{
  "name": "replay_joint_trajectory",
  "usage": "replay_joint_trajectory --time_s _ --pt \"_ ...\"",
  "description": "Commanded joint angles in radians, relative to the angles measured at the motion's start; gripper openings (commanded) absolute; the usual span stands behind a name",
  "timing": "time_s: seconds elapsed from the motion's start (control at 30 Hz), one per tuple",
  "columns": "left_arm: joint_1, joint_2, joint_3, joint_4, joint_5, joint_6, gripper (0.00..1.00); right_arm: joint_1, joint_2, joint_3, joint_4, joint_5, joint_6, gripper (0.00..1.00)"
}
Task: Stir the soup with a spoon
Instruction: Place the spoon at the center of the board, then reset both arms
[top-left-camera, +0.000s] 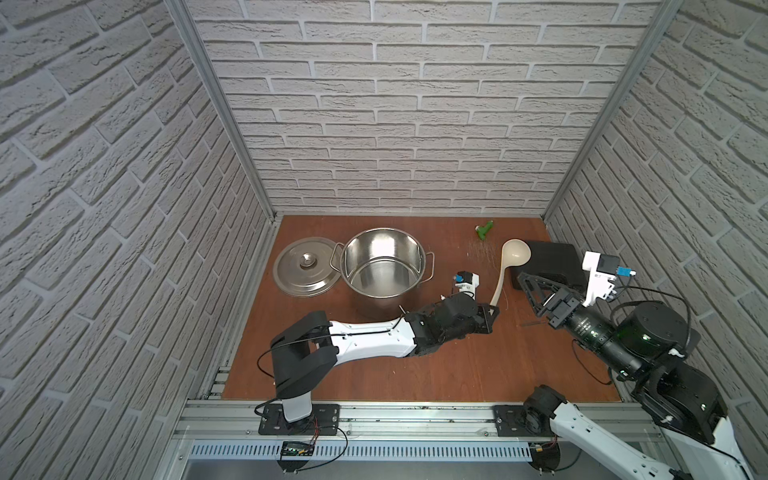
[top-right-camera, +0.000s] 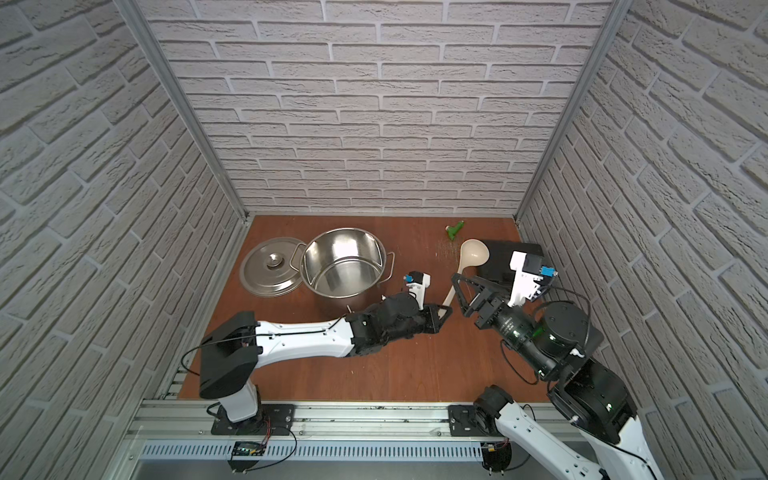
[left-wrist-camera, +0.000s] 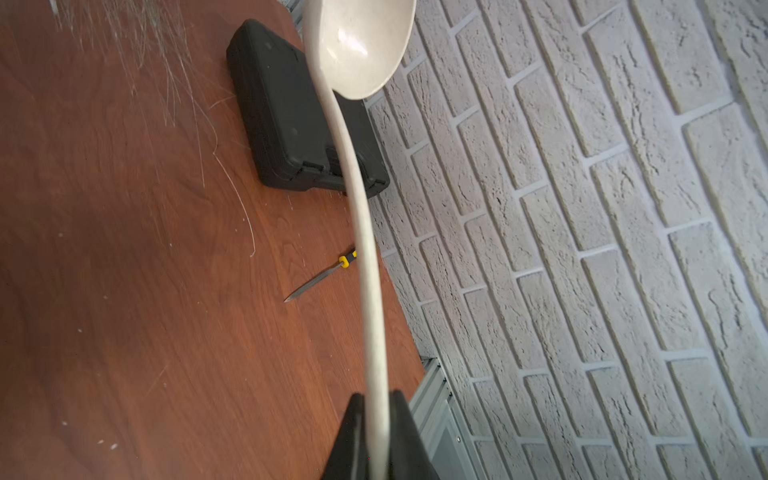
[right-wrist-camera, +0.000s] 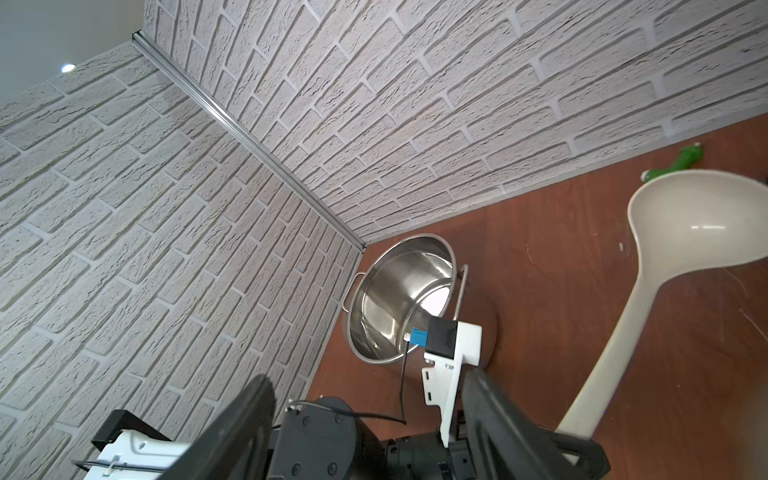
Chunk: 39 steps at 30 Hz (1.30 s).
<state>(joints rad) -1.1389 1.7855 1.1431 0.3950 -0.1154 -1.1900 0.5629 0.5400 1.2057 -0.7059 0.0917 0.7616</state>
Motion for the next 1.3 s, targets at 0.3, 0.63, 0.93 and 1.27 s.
replay_joint_trajectory --time_s 0.3,0.63,0.93,1.27 --pt "-0.015 0.24 -0.18 0.522 -0.243 -0.228 0.01 -0.003 -0.063 0.051 -0.234 0.033 0.01 0.74" --pt "-0.05 0.197 -0.286 0.39 -0.277 -0.367 0.98 -0.003 -0.055 -0.002 -0.177 0.022 0.016 0.75" --pt "-0.095 -0.236 -0.352 -0.347 -0.183 -0.228 0.98 -0.003 0.002 -0.044 -0.138 0.123 -0.092 0.93" --pt "-0.171 -0.813 -0.207 -1.282 -0.768 0.132 0.98 -0.004 0.165 -0.153 0.039 0.375 -0.502 1.0"
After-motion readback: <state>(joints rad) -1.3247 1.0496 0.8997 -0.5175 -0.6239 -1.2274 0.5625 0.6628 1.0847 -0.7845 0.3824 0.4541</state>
